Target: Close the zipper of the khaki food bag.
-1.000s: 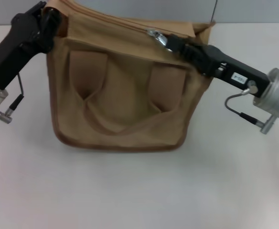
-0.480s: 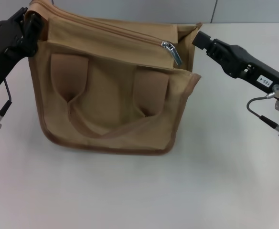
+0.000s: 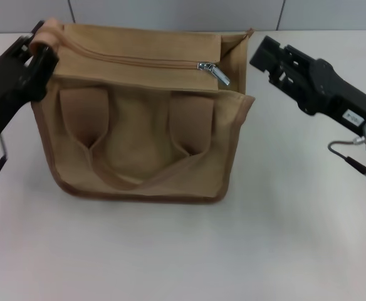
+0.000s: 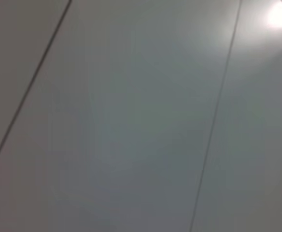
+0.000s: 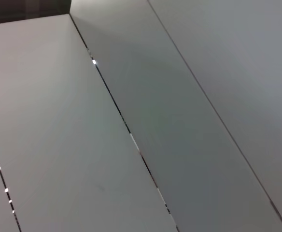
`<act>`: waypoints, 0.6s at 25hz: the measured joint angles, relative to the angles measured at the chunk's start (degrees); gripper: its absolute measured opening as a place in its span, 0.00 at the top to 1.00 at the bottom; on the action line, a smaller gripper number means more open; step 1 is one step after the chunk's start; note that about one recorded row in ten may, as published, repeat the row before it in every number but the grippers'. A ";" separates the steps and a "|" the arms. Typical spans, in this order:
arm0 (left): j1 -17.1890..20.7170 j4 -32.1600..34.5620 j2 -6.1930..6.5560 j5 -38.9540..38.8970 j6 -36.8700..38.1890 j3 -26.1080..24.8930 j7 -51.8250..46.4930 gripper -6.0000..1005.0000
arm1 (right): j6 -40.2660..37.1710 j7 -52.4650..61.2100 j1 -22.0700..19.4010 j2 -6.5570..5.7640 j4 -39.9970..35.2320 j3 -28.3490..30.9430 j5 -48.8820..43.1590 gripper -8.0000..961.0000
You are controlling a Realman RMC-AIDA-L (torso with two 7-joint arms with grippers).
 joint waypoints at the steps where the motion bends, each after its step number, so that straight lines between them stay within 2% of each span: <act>1: 1.08 0.19 0.06 0.03 -0.09 -0.01 0.10 0.86 | -0.80 -2.47 -0.95 0.02 0.05 -0.10 -0.03 0.68; 6: 7.12 2.85 0.14 -0.08 0.63 -0.31 -0.07 0.67 | -2.88 -7.89 -2.12 0.06 1.54 -0.14 -0.03 0.57; 11: 13.54 4.32 0.62 0.15 1.47 -0.13 -0.41 0.45 | -6.73 -15.28 -3.44 0.09 3.29 -0.16 0.00 0.40; 12: 13.54 4.32 0.62 0.15 1.47 -0.13 -0.41 0.41 | -7.47 -16.78 -3.53 0.09 3.72 -0.17 -0.04 0.36; 15: 16.62 6.81 1.26 2.09 5.89 2.50 -0.53 0.29 | -9.85 -22.36 -3.64 0.09 5.33 -1.15 -0.23 0.25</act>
